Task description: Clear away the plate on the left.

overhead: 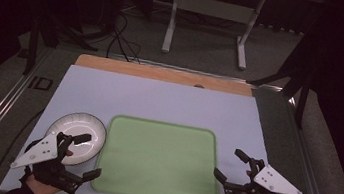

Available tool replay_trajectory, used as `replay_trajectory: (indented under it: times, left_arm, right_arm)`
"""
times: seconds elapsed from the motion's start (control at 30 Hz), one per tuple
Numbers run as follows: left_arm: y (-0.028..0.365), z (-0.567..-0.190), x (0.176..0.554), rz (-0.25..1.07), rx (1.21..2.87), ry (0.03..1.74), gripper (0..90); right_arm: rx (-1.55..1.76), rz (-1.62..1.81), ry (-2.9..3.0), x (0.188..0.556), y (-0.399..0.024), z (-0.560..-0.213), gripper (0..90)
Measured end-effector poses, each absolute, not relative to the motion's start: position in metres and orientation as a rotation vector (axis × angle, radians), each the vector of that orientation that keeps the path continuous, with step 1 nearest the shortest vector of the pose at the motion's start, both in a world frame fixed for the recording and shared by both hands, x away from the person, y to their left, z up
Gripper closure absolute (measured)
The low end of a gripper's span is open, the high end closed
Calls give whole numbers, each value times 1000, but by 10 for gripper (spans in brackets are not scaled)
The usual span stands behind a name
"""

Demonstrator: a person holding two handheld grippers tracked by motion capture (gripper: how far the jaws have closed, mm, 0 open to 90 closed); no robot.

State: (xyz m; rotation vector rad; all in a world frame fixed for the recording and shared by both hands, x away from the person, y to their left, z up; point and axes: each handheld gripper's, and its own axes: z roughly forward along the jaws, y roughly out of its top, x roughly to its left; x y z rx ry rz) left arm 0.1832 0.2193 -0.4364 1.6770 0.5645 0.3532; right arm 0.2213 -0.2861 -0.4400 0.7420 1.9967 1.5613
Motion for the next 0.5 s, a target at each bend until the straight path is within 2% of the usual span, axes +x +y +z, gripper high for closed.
replay_trajectory:
  times: [0.23,0.5]
  left_arm:
    - [209,-396,178,393,1713,468,3]
    - [219,-369,183,425,1721,476,3]
  right_arm:
    - [713,1572,1993,219,-282,-437,111]
    - [689,1590,1988,218,-280,-435,112]
